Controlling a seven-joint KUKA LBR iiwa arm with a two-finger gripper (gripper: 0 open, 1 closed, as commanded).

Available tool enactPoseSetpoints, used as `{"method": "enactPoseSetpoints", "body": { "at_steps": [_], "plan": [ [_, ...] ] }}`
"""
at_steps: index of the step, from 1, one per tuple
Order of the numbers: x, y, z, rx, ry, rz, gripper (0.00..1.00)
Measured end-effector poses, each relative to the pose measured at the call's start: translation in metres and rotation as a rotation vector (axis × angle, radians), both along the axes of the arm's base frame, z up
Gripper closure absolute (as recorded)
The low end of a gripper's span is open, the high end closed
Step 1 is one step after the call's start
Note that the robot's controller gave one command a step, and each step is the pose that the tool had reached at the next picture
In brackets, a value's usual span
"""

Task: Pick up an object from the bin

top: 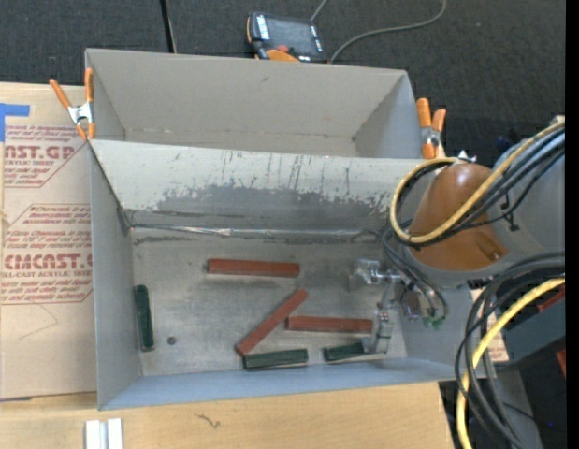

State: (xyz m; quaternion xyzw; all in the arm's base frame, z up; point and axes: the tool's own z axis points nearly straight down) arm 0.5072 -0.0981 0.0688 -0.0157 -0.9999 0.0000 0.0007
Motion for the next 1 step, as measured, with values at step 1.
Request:
{"method": "enactPoseSetpoints", "body": {
  "at_steps": [1],
  "plan": [
    [0.0015, 0.0005, 0.0018, -0.001, -0.003, 0.003, 1.0]
  ]
}}
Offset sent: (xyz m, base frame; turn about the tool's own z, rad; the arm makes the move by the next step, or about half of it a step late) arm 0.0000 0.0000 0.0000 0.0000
